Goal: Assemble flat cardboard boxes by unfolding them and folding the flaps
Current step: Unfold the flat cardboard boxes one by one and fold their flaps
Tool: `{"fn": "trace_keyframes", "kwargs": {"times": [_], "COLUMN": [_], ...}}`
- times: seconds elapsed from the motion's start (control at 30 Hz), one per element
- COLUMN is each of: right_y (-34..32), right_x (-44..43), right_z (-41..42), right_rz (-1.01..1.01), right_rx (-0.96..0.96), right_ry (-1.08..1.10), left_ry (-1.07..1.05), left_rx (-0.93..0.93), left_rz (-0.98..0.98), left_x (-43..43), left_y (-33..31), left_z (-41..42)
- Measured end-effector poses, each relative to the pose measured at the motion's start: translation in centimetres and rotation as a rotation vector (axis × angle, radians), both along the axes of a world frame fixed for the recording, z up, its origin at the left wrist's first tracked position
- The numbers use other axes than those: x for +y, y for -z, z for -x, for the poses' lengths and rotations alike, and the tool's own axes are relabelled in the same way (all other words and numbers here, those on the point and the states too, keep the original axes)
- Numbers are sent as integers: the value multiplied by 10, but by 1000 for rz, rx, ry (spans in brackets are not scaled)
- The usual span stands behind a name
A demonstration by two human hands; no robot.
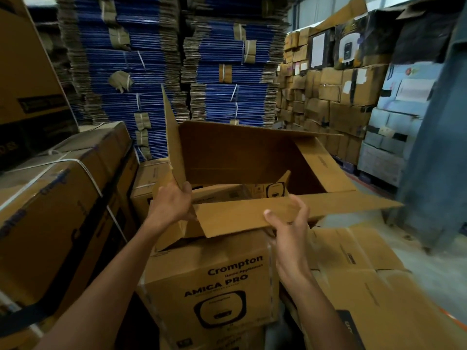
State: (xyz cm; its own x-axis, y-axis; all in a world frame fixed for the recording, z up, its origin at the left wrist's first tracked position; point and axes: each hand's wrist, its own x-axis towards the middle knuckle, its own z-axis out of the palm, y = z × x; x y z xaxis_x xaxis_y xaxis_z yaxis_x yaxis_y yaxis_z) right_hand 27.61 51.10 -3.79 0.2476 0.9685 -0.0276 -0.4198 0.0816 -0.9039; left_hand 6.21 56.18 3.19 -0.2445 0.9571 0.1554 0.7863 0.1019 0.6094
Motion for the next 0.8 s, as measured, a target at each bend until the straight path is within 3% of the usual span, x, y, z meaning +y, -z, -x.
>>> {"fn": "trace_keyframes", "kwargs": {"times": [0.1,0.2,0.33,0.47,0.53,0.67,0.8], "right_y": [-20,-40,-78,-111,-116,-119,-113], "right_x": [25,43,64,75,75,78,79], "right_z": [-11,-23,-36,-38,-34,-30,-30], "right_rz": [-26,-97,-88,122,215,89,103], "right_rx": [35,-80,-452,-836,-1028,-1343,-1376], "right_ry": [75,53,10,-183,-249,-235,-277], "left_ry": [71,91,78,68,88,190,162], "left_rx": [-14,112,116,-40,11,114,75], "left_rz": [68,89,71,-19,-38,-4,-44], "left_x": [-9,-18,-20,-27,-28,-32,-33], "left_y": [-1,-1,-2,5,9,7,7], "left_z": [0,-3,-4,-7,-7,5,6]}}
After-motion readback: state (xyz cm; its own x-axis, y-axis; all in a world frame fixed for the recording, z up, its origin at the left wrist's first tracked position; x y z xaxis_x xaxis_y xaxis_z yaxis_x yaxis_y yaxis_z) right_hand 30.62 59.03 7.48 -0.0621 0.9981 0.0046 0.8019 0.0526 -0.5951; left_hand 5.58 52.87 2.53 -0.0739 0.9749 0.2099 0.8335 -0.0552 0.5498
